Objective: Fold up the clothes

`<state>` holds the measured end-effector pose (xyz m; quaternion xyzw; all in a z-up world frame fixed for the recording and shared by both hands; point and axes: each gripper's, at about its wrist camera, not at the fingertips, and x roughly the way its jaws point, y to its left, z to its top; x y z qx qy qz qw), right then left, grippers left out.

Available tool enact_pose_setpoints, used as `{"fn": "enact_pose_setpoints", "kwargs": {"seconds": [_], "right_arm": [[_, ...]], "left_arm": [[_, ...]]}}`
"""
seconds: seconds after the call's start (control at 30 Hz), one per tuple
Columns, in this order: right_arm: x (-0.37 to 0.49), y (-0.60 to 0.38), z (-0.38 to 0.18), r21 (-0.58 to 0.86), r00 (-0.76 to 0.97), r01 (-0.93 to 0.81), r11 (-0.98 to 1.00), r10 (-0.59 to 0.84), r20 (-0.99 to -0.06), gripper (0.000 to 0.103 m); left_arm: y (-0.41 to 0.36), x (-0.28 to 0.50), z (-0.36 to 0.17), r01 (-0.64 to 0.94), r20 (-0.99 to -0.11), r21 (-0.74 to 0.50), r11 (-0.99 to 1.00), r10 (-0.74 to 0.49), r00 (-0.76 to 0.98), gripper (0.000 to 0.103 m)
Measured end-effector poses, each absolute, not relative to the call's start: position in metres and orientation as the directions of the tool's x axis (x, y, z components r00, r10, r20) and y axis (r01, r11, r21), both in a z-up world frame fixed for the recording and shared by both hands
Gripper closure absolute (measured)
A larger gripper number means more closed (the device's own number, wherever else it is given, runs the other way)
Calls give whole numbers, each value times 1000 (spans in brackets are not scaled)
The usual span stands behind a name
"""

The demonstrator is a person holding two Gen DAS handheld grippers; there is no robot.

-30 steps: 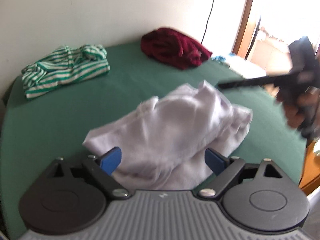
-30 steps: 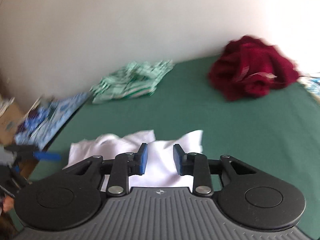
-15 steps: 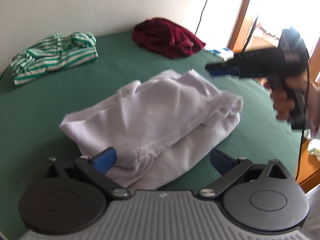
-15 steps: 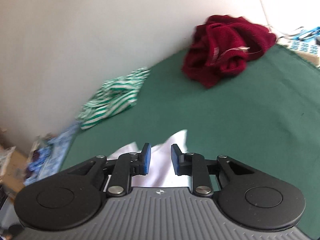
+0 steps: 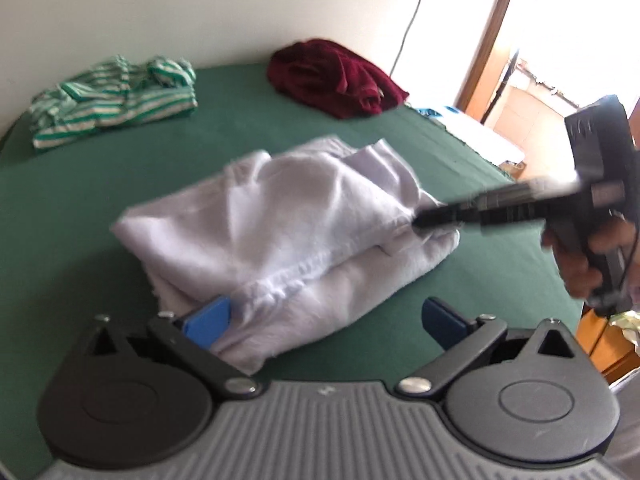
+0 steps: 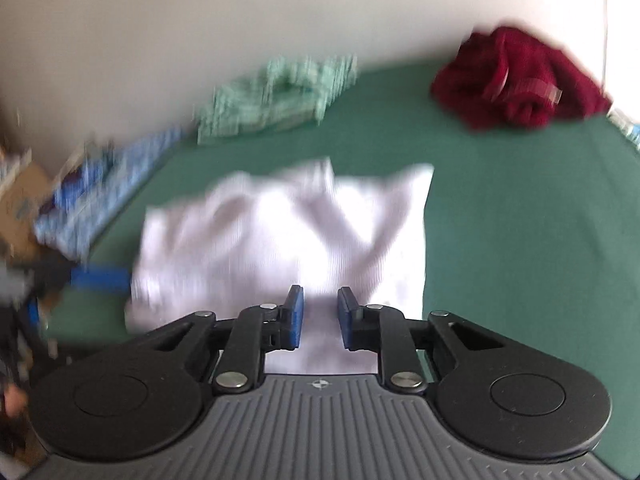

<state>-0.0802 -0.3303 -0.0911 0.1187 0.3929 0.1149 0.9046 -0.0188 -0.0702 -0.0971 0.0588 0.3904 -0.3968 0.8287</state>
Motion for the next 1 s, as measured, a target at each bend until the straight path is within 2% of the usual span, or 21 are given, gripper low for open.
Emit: {"fn": "enact_pose_setpoints", "kwargs": {"seconds": [0.13, 0.27, 0.37, 0.43, 0.6, 0.73, 0.83, 0.9, 1.0], "right_arm": [[-94, -338, -89, 308, 674, -116, 944, 302, -674, 87], [-94, -334, -67, 269, 769, -102, 958, 247, -589, 79], [-72, -327, -78, 258, 743, -71, 964, 224, -631, 79], [-60, -325, -85, 245, 715, -46, 968, 203, -669, 83], [-53, -338, -65, 327, 781, -7, 945, 209, -589, 81], [-27, -338, -76, 349, 773, 8, 937, 216, -597, 81], [-25, -351, -91, 377, 773, 88, 922, 175, -609, 82], [-28, -356, -95, 393, 783, 96, 915, 174, -597, 84], [-31, -345, -90, 302, 781, 79, 950, 129, -611, 84]], "left_arm": [[-65, -23, -105, 681, -697, -247, 689, -615, 369, 1], [-62, -27, -95, 678, -656, -269, 684, -646, 391, 1], [-70, -19, -105, 657, -684, -268, 704, -620, 384, 1], [-72, -18, -105, 650, -689, -271, 710, -614, 384, 1], [-70, -23, -80, 666, -630, -267, 697, -649, 427, 1], [-79, -3, -84, 652, -580, -272, 708, -661, 475, 1], [-82, 19, -100, 596, -619, -241, 766, -595, 513, 1], [-71, 21, -106, 575, -623, -263, 775, -592, 512, 2], [-58, 10, -104, 589, -634, -269, 762, -601, 487, 1]]}}
